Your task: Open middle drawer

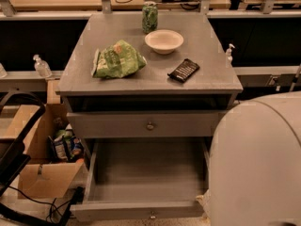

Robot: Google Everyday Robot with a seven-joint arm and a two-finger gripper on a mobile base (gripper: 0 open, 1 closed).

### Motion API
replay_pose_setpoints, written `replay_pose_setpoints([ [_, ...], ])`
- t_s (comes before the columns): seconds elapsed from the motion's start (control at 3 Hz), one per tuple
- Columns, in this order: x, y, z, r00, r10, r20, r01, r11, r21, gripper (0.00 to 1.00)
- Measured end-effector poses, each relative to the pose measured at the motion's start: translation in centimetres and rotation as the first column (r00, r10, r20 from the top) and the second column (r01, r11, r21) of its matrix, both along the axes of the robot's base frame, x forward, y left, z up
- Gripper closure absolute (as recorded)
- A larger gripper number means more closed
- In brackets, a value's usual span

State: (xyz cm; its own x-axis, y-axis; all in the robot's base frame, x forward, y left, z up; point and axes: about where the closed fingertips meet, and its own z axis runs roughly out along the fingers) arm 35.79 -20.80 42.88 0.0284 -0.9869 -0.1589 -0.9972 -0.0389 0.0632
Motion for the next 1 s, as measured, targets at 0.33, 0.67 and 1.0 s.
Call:
replay_pose_setpoints([
  [0.33,0.02,0.00,0.00,1.0000,0.000,0.000,0.000,1.000,0.000,0.73],
  [0.67,0.03,0.00,0.02,1.0000,0.000,0.000,0.000,1.000,0.000,0.50],
  [1.0,0.03,0.00,0.03,1.0000,0.000,0.000,0.000,1.000,0.000,0.19],
])
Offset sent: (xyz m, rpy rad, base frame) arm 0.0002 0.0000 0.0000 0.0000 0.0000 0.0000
